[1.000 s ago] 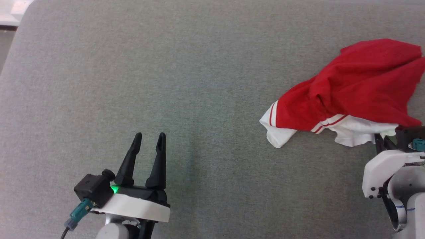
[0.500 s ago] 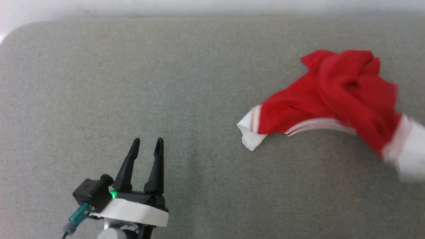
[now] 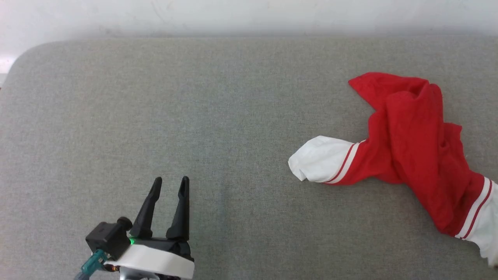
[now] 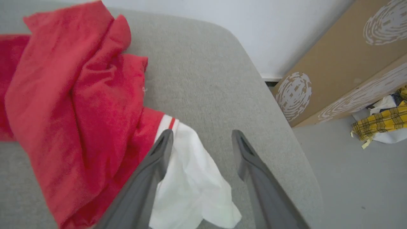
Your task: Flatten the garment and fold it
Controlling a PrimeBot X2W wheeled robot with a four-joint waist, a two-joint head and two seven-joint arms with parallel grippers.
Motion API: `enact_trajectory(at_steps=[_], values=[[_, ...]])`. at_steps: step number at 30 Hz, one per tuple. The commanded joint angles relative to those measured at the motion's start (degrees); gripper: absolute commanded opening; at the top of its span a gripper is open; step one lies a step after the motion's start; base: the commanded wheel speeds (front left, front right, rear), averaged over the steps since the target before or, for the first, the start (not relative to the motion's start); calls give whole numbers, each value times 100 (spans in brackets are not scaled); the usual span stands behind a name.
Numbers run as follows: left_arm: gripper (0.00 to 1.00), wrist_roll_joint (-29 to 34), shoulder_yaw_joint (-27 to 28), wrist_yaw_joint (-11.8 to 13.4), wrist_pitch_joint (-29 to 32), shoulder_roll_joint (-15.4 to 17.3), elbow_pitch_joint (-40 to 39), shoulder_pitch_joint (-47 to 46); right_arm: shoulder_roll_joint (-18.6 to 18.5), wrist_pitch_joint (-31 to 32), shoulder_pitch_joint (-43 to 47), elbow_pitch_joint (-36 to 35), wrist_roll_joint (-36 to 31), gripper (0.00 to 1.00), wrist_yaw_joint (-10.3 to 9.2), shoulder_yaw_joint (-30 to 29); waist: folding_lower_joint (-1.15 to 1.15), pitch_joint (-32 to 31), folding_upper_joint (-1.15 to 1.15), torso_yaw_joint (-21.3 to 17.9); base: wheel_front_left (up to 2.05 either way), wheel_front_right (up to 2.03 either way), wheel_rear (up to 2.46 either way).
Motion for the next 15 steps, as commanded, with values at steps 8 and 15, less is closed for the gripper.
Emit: enact_trajectory(at_steps=[8, 15], values=[[100, 88, 27, -39, -27, 19, -169, 184, 16, -1718, -399, -880, 558, 100, -12, 327, 1, -150, -1, -54, 0, 0, 0], [100, 180, 89, -39, -27, -4, -342, 297, 16, -2778, 38, -645, 1137, 100, -12, 657, 1, -5, -1, -187, 0, 0, 0]])
